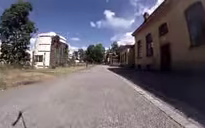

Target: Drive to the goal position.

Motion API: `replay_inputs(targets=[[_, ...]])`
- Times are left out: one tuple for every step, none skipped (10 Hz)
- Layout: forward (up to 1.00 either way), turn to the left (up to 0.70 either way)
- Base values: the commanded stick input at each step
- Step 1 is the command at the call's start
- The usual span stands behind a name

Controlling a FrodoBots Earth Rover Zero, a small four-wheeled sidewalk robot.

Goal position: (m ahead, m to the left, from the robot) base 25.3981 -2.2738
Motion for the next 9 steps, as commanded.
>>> replay_inputs(targets=[[0.85,0.00],[0.85,0.00],[0.85,0.00],[0.85,0.00],[0.85,0.00],[0.85,0.00],[0.85,0.00],[0.85,0.00],[0.85,0.00]])
